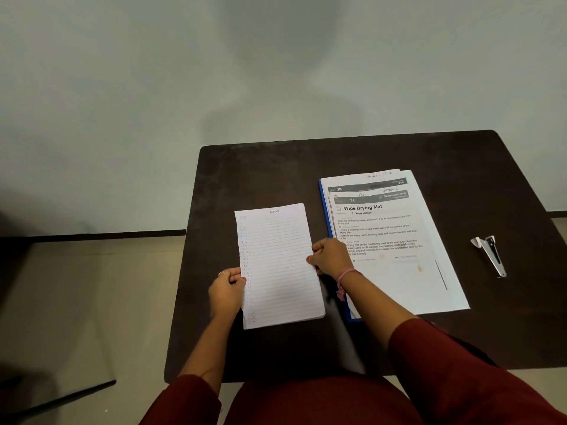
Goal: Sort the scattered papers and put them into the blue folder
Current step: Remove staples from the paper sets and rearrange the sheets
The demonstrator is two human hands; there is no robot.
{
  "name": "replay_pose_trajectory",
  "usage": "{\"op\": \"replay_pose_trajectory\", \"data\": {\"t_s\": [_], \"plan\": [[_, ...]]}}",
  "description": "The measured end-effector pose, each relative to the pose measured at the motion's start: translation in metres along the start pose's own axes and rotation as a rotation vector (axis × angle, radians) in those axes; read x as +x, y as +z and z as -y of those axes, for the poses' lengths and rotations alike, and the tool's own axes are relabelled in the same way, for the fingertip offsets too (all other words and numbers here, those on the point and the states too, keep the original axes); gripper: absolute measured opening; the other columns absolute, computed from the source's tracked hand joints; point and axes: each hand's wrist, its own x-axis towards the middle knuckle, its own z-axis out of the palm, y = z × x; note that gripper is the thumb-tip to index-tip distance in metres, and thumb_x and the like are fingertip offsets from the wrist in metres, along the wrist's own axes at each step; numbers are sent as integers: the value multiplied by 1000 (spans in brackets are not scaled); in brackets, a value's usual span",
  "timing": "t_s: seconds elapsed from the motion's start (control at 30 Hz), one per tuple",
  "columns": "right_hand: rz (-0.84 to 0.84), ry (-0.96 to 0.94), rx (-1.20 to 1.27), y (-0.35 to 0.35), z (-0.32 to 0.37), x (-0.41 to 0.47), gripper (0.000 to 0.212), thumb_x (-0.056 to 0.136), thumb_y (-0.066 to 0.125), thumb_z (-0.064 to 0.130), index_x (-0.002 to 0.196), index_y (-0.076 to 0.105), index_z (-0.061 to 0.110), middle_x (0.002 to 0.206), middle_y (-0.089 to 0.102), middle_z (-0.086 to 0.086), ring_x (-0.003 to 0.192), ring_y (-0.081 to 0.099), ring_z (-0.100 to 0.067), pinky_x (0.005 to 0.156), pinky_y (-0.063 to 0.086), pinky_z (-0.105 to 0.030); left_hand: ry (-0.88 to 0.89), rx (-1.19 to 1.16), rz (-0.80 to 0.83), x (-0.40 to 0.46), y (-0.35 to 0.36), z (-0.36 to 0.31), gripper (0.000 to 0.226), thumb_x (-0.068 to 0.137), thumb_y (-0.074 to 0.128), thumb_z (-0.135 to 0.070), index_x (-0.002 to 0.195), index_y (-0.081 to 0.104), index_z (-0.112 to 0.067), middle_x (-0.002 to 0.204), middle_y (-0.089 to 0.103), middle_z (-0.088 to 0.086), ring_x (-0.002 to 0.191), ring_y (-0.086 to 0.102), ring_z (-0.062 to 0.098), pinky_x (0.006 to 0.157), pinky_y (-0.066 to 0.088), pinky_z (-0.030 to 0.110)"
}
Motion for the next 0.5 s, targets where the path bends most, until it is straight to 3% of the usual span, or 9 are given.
{"op": "replay_pose_trajectory", "data": {"t_s": [0.17, 0.3, 0.5], "plan": [[4, -21, -44, -6, 4, -1, 23, 76, 72, 3, 98, 65, -2, 89, 70, -16, 80, 69, -29, 77, 57, -43, -7, 21, -14, 3, 3, 1, 24, 89, 61, -9, 113, 62, -6, 113, 64, 8, 95, 58, 18, 85, 50, 33], [-44, -11, -42, -24, 4, 1, 21, 79, 69, 4, 99, 65, -3, 89, 70, -16, 75, 70, -33, 76, 58, -43, 9, 33, -83, 1, 2, -5, 39, 88, 64, -15, 124, 54, -6, 121, 51, 13, 99, 57, 24, 85, 49, 34], [-260, -29, 14, -79, -32, 2, 24, 81, 68, 8, 104, 71, 2, 102, 71, -14, 97, 66, -27, 93, 52, -41, 125, -30, -115, -8, 10, -33, 34, 91, 60, -12, 123, 53, -7, 122, 48, 12, 95, 56, 20, 87, 50, 31]]}}
